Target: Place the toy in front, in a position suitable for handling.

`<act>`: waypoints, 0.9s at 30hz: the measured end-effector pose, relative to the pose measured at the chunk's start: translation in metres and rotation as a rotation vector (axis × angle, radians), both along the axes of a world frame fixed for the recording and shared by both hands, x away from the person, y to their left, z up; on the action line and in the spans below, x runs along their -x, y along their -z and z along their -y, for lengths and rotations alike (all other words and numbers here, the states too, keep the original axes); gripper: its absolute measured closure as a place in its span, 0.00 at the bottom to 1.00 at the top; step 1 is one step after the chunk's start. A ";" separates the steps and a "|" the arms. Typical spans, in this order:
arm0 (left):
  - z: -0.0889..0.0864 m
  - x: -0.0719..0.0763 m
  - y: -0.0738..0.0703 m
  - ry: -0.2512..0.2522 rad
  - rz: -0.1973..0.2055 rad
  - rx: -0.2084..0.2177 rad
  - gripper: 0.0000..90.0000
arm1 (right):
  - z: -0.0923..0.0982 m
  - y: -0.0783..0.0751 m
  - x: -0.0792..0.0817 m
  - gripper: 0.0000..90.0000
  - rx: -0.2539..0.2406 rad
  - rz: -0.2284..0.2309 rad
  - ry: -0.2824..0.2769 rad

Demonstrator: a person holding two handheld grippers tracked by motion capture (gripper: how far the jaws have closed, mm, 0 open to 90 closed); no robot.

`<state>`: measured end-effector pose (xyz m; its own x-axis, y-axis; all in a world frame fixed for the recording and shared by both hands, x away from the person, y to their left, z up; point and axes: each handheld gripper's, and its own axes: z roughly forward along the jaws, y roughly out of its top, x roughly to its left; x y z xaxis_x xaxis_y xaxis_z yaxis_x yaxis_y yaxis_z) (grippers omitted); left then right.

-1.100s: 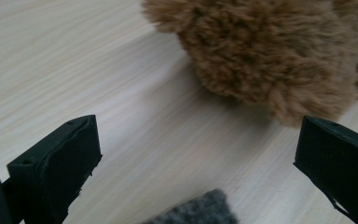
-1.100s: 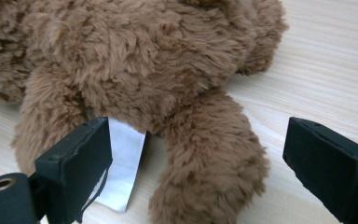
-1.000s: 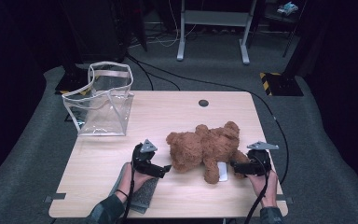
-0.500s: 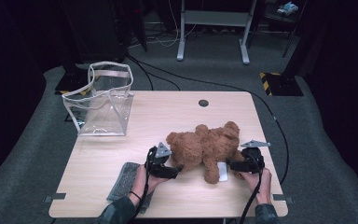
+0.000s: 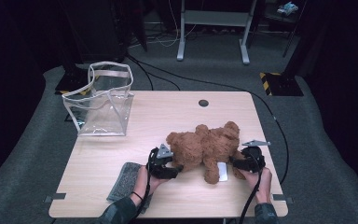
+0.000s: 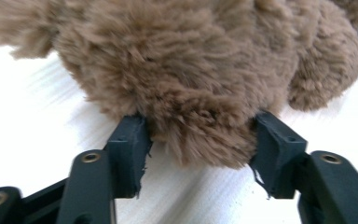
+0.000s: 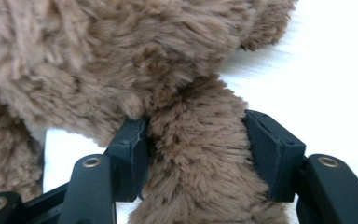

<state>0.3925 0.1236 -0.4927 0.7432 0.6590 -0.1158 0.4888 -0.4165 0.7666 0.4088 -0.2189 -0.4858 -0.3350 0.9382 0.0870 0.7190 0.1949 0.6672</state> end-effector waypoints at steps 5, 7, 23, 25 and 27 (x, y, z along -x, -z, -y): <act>-0.001 0.000 0.001 -0.001 -0.005 0.003 0.48 | 0.002 0.004 -0.006 0.44 -0.007 -0.008 -0.002; -0.001 -0.001 0.001 0.001 0.000 0.004 0.53 | 0.002 0.005 -0.006 0.48 -0.008 -0.009 -0.005; -0.005 -0.005 0.004 0.039 -0.018 0.047 0.86 | 0.004 0.008 -0.003 0.79 -0.040 0.017 -0.067; -0.005 -0.005 0.004 0.034 -0.022 0.053 0.86 | 0.004 0.008 -0.002 0.78 -0.039 0.018 -0.072; -0.006 -0.005 0.004 0.036 -0.023 0.056 0.85 | 0.004 0.008 -0.003 0.72 -0.040 0.010 -0.063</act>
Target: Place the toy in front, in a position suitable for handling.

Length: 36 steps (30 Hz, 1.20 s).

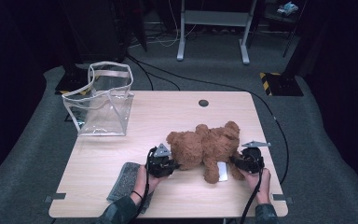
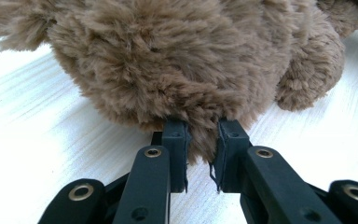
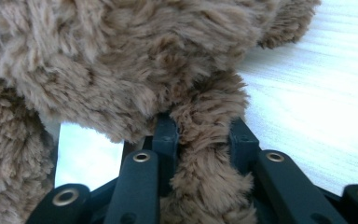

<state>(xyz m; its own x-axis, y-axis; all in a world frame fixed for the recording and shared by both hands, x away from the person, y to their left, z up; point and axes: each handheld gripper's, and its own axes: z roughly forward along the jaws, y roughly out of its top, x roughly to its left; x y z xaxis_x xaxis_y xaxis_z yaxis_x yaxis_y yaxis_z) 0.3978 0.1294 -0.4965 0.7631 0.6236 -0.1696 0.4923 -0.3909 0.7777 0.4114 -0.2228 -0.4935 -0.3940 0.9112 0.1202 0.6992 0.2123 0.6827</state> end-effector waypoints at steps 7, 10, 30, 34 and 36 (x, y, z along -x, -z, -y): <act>0.001 0.002 -0.005 -0.083 0.028 -0.050 0.35 | 0.001 -0.008 -0.011 0.33 0.017 -0.021 -0.007; 0.003 0.000 -0.006 -0.103 0.038 -0.061 0.29 | -0.004 -0.009 -0.016 0.29 0.032 -0.034 0.008; 0.005 -0.010 0.000 -0.050 0.017 0.018 0.86 | -0.004 0.002 -0.012 0.86 -0.007 0.015 -0.077; 0.003 -0.010 -0.005 -0.043 0.055 0.037 0.87 | -0.006 -0.003 -0.007 0.87 -0.011 0.070 -0.054; 0.003 -0.009 -0.006 -0.044 0.058 0.041 0.87 | -0.007 -0.005 -0.005 0.87 -0.009 0.086 -0.053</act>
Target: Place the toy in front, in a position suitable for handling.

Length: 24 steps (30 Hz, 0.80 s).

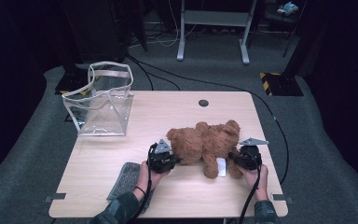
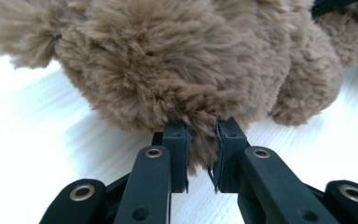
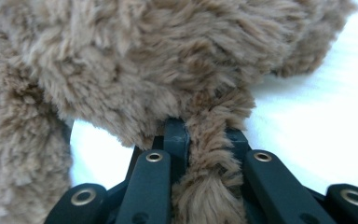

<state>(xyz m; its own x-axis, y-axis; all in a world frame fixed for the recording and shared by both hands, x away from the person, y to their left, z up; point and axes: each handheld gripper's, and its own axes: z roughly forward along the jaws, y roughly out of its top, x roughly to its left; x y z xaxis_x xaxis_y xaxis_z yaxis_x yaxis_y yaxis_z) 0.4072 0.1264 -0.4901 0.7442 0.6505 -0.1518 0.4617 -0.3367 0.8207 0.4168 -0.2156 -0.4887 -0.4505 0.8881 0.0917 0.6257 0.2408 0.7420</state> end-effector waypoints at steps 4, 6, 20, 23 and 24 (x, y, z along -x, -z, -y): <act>-0.004 -0.002 -0.008 -0.003 0.047 -0.001 0.88 | -0.003 -0.007 0.005 0.88 -0.005 0.054 0.012; -0.006 -0.003 -0.015 -0.003 0.074 -0.009 0.88 | -0.005 -0.014 0.006 0.88 0.007 0.088 0.016; -0.027 -0.018 -0.045 -0.014 0.169 -0.032 0.89 | -0.027 -0.045 0.001 0.89 0.025 0.204 0.009; -0.031 -0.019 -0.048 -0.020 0.185 -0.040 0.89 | -0.035 -0.050 -0.002 0.89 0.040 0.226 -0.001; -0.033 -0.020 -0.050 -0.020 0.186 -0.041 0.90 | -0.038 -0.051 -0.002 0.89 0.039 0.232 0.002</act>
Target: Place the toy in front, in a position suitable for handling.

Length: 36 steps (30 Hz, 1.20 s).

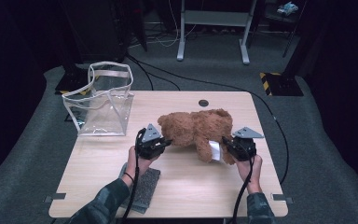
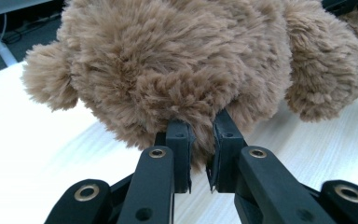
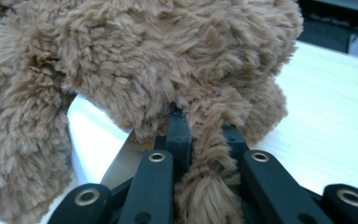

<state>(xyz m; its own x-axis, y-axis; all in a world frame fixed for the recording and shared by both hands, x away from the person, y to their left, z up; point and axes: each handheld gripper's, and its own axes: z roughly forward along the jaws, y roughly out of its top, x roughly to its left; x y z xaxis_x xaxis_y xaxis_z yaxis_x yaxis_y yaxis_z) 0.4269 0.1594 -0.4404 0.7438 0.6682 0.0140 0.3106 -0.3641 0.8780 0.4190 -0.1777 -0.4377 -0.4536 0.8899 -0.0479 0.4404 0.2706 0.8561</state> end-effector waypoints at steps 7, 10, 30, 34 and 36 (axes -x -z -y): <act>-0.020 -0.006 -0.008 -0.029 0.022 -0.018 0.90 | -0.019 -0.005 -0.007 0.89 0.009 0.012 -0.022; -0.029 -0.009 -0.008 -0.046 0.020 -0.028 0.90 | -0.028 -0.006 -0.010 0.89 0.014 0.011 -0.034; -0.072 -0.030 0.043 -0.154 -0.135 -0.088 0.88 | -0.079 0.044 -0.033 0.80 0.031 -0.212 -0.066; -0.074 -0.031 0.046 -0.166 -0.146 -0.074 0.84 | -0.078 0.049 -0.037 0.71 0.019 -0.243 -0.056; -0.074 -0.031 0.046 -0.166 -0.147 -0.077 0.82 | -0.077 0.049 -0.037 0.69 0.016 -0.243 -0.047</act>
<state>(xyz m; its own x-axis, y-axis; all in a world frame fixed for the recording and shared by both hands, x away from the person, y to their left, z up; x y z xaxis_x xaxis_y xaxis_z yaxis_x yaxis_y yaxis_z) 0.4581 0.2338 -0.4862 0.6214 0.7829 -0.0310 0.4945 -0.3611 0.7906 0.4558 -0.1002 -0.4868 -0.4948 0.8673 0.0540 0.6193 0.3083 0.7221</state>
